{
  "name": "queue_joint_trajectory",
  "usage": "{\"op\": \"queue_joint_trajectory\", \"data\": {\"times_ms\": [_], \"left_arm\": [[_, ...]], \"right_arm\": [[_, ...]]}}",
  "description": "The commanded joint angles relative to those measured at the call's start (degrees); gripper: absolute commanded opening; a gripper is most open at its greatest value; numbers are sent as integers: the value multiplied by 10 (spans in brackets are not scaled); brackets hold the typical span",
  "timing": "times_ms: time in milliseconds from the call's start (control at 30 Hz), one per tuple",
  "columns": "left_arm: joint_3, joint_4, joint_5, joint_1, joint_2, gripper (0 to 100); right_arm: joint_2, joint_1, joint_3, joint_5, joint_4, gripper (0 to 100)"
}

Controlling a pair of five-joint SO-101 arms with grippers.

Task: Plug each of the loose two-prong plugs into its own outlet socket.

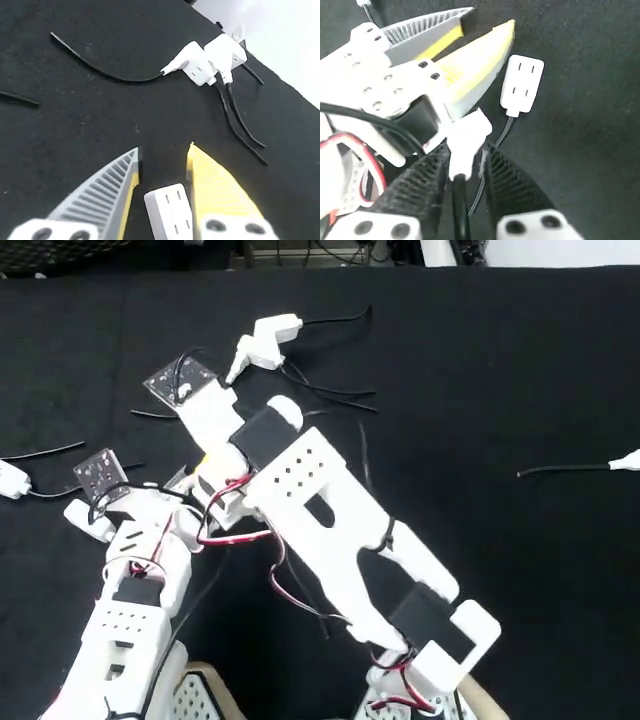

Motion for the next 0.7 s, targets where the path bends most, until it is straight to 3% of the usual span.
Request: {"op": "queue_joint_trajectory", "data": {"times_ms": [0,333,667], "left_arm": [[-5,-7,4,18,-10,162],[-15,-11,4,-87,-10,162],[-29,-10,4,-204,-10,162]], "right_arm": [[-26,-6,1,4,-12,12],[-22,98,3,4,-12,12],[-21,110,70,50,-36,15]]}}
